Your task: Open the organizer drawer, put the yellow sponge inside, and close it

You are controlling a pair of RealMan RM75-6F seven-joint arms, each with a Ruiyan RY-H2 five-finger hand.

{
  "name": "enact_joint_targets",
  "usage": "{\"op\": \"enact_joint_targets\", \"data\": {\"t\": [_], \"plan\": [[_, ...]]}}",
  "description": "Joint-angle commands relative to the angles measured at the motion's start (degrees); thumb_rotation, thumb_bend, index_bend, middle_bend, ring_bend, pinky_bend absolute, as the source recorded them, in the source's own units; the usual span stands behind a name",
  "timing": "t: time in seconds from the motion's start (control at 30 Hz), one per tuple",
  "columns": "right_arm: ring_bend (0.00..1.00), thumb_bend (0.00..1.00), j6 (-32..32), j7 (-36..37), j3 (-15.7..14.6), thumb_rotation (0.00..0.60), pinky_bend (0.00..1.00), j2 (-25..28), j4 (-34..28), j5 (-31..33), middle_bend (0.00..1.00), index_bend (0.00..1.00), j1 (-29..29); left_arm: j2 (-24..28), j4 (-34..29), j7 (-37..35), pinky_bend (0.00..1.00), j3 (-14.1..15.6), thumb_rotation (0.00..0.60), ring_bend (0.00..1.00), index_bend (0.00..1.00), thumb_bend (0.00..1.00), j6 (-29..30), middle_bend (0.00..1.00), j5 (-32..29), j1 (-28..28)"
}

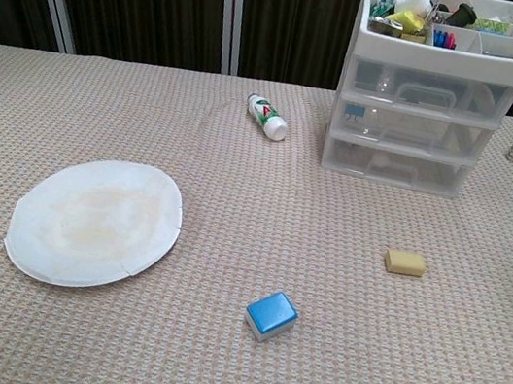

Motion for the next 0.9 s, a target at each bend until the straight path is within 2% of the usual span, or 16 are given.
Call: {"op": "enact_joint_targets", "data": {"t": [0.03,0.9], "plan": [[0.0,0.1,0.1,0.03,0.01,0.6,0.0,0.02,0.08,-0.04,0.0,0.0,-0.04,0.01,-0.07,0.05,0.0,0.02,0.6,0.0,0.07,0.11,-0.15,0.0,-0.01,-0.08],[0.0,0.1,0.05,0.56,-0.07,0.6,0.0,0.17,-0.16,-0.09,0.0,0.0,-0.03,0.03,-0.21,-0.31,0.0,0.01,0.6,0.0,0.07,0.11,0.34,0.0,0.28,0.03]]}}
